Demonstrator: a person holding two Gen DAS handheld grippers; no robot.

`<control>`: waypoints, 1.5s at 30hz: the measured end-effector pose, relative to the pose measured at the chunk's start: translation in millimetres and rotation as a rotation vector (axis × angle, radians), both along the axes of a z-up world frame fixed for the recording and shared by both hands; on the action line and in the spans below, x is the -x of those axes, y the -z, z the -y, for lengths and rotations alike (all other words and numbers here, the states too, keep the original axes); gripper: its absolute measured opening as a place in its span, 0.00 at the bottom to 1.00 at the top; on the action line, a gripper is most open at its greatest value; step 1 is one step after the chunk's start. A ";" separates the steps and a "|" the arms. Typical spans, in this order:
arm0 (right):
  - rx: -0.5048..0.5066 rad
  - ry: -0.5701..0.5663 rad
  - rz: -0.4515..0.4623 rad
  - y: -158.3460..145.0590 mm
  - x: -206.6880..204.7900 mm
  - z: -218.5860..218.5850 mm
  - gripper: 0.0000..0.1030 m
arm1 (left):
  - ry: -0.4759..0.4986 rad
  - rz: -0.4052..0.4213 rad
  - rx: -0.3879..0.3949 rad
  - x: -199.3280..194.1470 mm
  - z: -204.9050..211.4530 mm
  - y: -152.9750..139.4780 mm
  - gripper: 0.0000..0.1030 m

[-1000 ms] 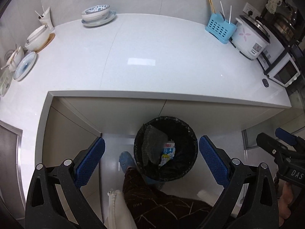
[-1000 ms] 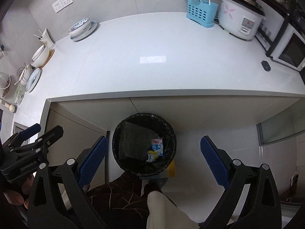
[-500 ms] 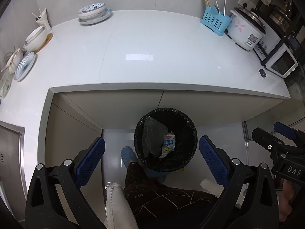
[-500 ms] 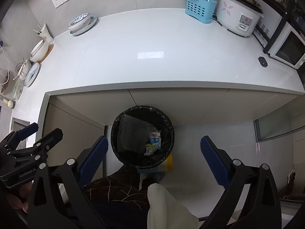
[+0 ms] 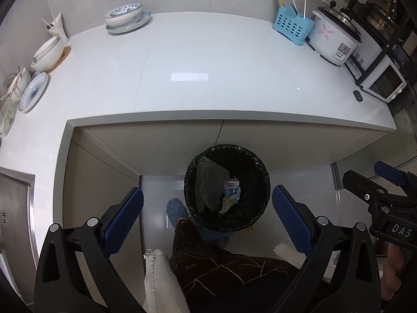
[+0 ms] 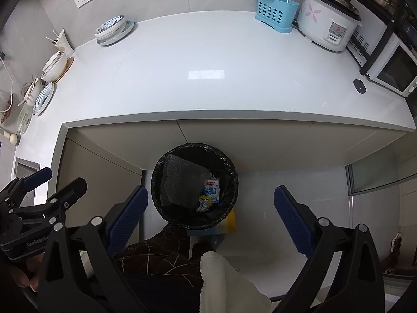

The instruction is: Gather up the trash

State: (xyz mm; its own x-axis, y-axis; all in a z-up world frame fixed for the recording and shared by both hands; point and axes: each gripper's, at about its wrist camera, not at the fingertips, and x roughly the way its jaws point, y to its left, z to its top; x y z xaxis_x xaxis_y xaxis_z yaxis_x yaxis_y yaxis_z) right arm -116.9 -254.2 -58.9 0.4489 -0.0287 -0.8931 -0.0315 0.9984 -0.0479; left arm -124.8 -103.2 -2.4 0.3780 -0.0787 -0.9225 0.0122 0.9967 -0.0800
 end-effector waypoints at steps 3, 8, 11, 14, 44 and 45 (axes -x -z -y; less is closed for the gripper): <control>0.002 -0.001 0.002 -1.0 0.6 0.0 0.91 | -0.001 0.001 0.000 0.5 0.4 -0.6 0.94; 0.006 -0.004 -0.003 -0.5 0.0 1.4 0.91 | -0.004 0.001 0.001 2.0 0.4 -0.9 0.94; 0.004 -0.006 -0.003 -0.5 0.4 1.7 0.91 | -0.003 -0.004 0.001 2.2 0.4 -0.8 0.94; 0.001 -0.007 -0.005 -0.1 0.5 1.6 0.91 | -0.001 -0.008 0.002 2.8 1.3 -0.5 0.94; -0.004 -0.016 -0.016 5.0 4.0 -4.2 0.91 | -0.006 -0.029 -0.006 3.4 0.4 3.0 0.94; -0.005 -0.015 -0.017 5.4 4.6 -4.4 0.91 | -0.002 -0.029 -0.002 3.2 0.7 2.9 0.94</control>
